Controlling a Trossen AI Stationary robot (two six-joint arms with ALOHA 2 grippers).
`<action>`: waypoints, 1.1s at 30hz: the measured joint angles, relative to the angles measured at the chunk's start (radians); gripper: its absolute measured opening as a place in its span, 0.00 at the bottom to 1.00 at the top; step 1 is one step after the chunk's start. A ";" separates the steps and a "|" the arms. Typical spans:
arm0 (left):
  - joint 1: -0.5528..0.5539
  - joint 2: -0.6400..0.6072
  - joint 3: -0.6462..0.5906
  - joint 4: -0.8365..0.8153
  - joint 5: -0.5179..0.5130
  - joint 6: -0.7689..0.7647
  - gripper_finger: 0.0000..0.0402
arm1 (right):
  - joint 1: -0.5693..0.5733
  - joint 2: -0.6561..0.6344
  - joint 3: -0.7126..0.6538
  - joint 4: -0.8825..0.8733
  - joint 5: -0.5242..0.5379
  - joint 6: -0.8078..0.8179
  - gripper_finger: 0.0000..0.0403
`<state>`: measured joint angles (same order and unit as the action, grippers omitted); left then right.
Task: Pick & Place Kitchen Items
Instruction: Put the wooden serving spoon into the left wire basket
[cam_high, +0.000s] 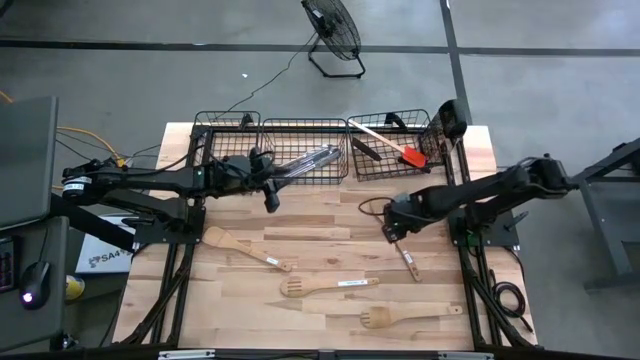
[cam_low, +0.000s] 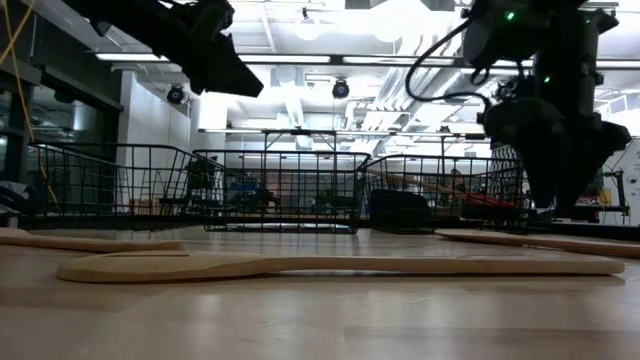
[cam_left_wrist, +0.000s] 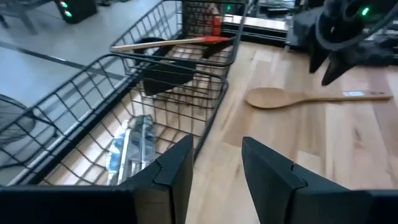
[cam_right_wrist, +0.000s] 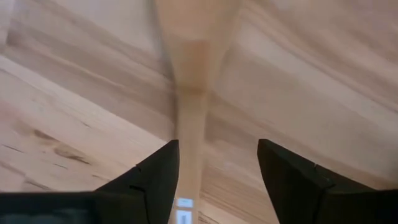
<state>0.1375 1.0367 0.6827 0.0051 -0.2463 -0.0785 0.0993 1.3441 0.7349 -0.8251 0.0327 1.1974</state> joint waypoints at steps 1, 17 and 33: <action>0.000 0.000 0.000 0.000 0.003 -0.005 0.33 | 0.005 0.022 0.000 0.018 -0.012 -0.006 0.51; 0.000 0.000 0.000 -0.025 0.010 -0.032 0.33 | 0.045 0.185 0.000 0.110 -0.012 0.037 0.48; 0.000 0.000 0.000 -0.061 0.010 -0.032 0.33 | 0.044 0.264 0.009 0.111 -0.031 0.033 0.42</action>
<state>0.1375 1.0367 0.6827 -0.0555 -0.2363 -0.1105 0.1436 1.6082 0.7441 -0.7144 0.0013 1.2304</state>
